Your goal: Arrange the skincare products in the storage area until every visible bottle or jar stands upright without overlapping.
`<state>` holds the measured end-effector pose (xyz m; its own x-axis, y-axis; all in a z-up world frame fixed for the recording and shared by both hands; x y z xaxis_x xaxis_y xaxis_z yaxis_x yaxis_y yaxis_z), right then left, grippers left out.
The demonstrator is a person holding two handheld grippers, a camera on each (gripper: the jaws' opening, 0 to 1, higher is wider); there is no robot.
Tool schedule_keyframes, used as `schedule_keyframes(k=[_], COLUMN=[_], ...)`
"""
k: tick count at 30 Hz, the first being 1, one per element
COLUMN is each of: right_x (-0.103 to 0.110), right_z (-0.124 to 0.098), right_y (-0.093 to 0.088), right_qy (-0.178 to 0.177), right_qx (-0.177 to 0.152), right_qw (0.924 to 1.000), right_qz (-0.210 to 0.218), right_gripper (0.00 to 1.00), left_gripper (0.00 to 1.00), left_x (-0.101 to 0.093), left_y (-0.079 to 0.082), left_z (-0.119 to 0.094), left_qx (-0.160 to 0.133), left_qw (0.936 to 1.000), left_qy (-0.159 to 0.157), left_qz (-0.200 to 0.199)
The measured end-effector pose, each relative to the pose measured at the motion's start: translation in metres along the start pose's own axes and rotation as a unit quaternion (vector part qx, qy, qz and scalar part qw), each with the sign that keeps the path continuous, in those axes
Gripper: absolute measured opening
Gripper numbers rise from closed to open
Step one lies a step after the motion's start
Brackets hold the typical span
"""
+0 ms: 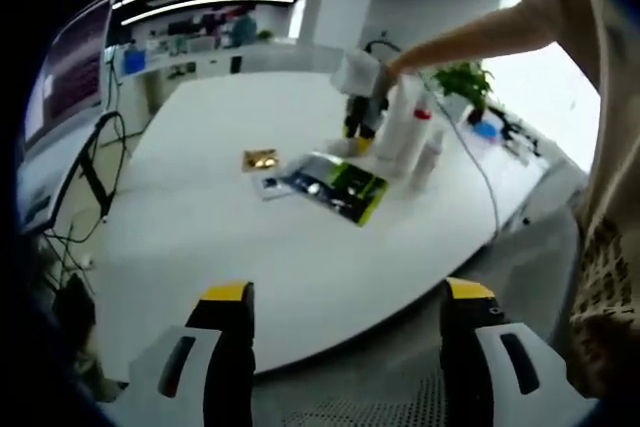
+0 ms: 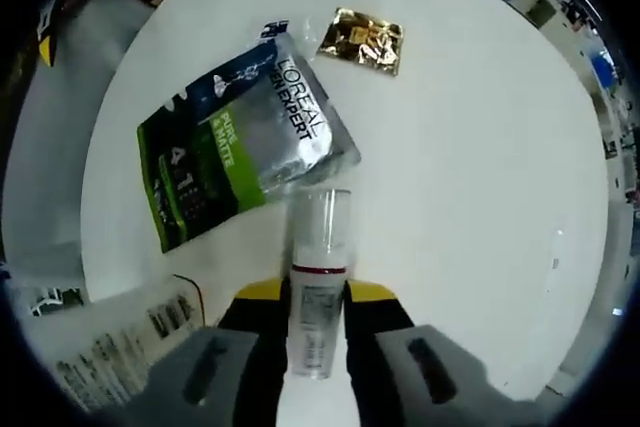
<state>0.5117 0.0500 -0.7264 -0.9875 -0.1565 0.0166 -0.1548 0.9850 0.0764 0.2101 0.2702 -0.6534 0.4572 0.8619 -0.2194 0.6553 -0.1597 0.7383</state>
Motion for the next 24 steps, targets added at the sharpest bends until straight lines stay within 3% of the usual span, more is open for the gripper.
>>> schedule_keyframes(k=[2,8,14,24], right_x=[0.0009,0.0007,0.001,0.0009], right_z=[-0.0002,-0.0005,-0.0004,-0.0009], right_y=[0.0002,-0.0007,-0.0016,-0.0042], right_qy=[-0.002,-0.009,-0.011,-0.012], right_qx=[0.0,-0.003,-0.012,0.001], right_qw=[1.0,0.9992,0.9994,0.9997], right_qz=[-0.007,0.04,0.031,0.023], right_gripper=[0.21,0.2,0.2,0.2], left_gripper=[0.73,0.73,0.73,0.73], left_x=[-0.0002,-0.0004,0.0,0.0], left_y=[0.0001,-0.0001,-0.0005,-0.001], left_z=[0.0,-0.0002,-0.0007,-0.001], left_qx=[0.0,0.0,-0.003,-0.006], left_qw=[1.0,1.0,1.0,1.0], left_qy=[0.0,-0.001,-0.003,-0.006], left_qz=[0.0,0.001,0.002,0.003])
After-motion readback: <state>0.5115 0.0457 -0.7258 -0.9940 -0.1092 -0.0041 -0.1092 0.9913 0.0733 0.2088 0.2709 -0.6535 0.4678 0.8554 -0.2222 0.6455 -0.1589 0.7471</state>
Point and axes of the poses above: the point that each gripper's makers call its tool centre point, and the gripper's own axes: z roughly forward along the fingers, x roughly to its left, y roughly out of its top, the point moved 6 cm from there along -z, roughly backward along the fingers, and after that the axes turned 2 degrees about x, right-handed, at the moved point
